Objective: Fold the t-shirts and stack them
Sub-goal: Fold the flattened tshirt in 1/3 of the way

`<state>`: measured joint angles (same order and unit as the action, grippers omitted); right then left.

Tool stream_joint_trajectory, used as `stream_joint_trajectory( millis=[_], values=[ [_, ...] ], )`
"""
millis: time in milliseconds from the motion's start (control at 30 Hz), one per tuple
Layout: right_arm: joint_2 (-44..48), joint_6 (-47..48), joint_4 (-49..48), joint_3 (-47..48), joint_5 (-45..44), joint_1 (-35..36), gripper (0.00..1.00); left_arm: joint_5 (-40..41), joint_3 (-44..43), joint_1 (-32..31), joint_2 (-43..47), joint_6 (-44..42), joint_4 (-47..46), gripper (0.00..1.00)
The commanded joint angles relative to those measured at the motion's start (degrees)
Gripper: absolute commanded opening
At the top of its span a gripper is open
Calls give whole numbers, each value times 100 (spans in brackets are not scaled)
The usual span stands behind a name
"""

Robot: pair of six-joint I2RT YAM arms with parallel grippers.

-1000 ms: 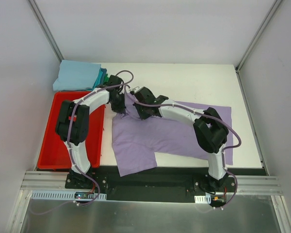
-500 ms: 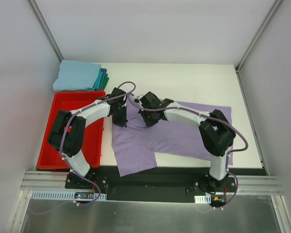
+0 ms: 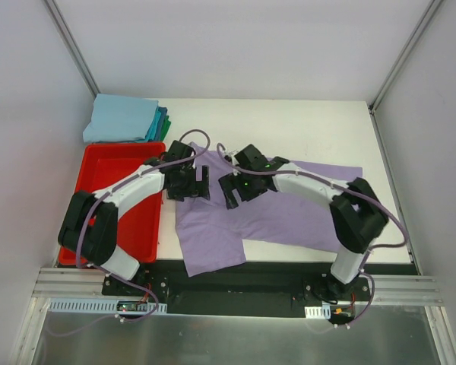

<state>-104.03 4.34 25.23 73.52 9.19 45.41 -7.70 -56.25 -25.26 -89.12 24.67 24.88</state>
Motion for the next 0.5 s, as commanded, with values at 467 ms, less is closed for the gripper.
stream_joint_trajectory(
  millis=[467],
  values=[
    [1036, -786, -125, -981, -504, -4934, 96, -1111, -2503, 196, -1966, -172, -370, 99]
  ],
)
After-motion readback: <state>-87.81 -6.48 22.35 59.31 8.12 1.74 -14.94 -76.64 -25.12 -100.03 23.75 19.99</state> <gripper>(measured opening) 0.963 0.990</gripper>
